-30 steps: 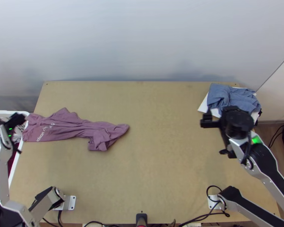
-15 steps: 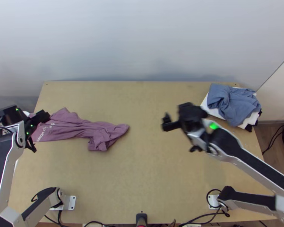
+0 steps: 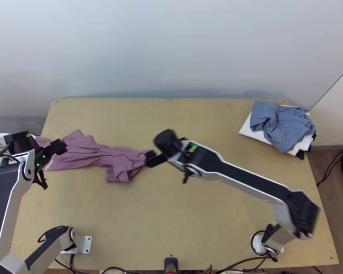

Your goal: Fold the t-shirt

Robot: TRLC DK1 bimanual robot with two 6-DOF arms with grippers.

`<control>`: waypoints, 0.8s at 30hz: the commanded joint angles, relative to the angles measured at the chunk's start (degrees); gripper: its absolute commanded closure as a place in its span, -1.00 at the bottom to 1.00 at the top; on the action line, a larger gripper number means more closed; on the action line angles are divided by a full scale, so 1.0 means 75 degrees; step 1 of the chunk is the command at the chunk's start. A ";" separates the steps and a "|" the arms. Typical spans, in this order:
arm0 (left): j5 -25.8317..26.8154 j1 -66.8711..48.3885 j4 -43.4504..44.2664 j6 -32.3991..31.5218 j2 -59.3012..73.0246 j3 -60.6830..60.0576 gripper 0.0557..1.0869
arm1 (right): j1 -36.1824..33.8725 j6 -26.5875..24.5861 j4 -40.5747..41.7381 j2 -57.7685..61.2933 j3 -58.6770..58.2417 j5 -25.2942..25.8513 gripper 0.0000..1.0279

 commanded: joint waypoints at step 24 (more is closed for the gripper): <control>0.0009 0.0888 0.0436 0.0517 0.0328 -0.0694 -0.91 | 0.0805 0.0943 -0.1585 0.5056 0.5328 -0.2581 -0.69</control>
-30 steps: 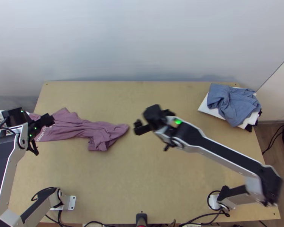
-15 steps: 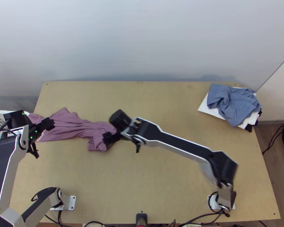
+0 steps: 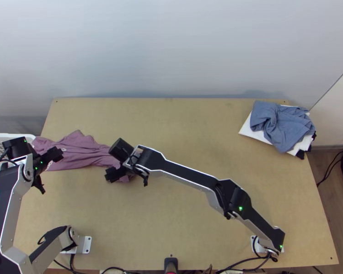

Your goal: Fold the t-shirt

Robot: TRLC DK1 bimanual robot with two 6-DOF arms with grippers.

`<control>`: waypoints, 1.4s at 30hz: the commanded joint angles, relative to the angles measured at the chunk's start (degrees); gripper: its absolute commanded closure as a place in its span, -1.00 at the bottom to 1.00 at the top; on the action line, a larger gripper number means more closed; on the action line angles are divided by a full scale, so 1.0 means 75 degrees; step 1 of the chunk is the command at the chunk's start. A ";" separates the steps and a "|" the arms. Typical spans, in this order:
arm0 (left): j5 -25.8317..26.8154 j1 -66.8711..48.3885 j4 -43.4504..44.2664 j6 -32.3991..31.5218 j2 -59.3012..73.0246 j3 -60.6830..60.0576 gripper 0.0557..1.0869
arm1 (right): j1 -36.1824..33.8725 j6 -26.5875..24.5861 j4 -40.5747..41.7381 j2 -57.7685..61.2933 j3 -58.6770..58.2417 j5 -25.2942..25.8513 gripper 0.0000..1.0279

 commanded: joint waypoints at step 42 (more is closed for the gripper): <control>0.0229 -0.0727 0.0062 0.0024 0.0088 0.0381 -0.91 | -0.4019 -0.1101 -0.3280 -0.4806 -0.0787 0.0778 0.95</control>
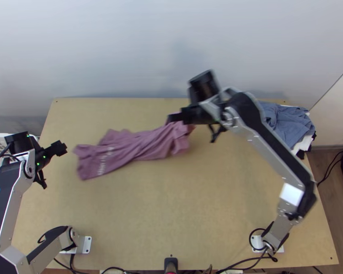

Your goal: Fold the t-shirt

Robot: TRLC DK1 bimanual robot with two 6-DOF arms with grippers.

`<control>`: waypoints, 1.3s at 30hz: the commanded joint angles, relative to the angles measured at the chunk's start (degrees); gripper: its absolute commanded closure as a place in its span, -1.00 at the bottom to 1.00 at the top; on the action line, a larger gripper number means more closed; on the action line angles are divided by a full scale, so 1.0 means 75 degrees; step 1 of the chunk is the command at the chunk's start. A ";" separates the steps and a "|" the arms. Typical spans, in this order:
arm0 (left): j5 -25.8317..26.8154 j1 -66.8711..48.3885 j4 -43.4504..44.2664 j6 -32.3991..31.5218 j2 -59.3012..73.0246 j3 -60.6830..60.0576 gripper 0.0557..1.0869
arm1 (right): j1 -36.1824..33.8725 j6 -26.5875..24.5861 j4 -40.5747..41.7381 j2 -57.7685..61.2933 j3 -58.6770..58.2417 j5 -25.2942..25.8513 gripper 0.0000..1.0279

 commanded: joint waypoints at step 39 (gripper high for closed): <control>0.0288 -0.3677 -0.1047 -0.0902 0.4586 0.2990 -0.81 | -0.1747 -0.0089 0.1375 -0.2781 -0.4225 0.0166 -0.93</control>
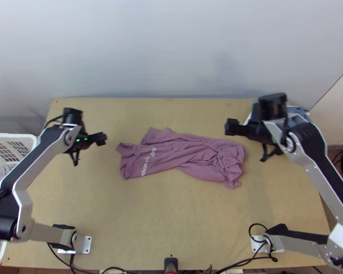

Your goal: Fold the t-shirt

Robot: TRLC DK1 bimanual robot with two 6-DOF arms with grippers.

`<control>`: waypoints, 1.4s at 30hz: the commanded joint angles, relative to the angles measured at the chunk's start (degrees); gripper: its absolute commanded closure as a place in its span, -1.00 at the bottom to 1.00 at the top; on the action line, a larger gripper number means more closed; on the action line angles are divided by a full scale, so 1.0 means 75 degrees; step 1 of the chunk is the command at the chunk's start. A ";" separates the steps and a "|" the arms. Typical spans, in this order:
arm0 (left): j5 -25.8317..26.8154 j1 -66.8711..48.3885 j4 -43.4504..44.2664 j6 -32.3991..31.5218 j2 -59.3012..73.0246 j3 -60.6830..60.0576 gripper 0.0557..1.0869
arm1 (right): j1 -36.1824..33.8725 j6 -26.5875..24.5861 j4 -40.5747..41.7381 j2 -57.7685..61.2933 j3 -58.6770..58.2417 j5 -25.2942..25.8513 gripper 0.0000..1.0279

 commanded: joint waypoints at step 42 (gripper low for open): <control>-0.0270 -0.1824 0.0059 -0.0364 0.3041 0.1801 0.92 | 0.1255 0.0300 0.0523 0.4577 0.2915 0.0044 -0.93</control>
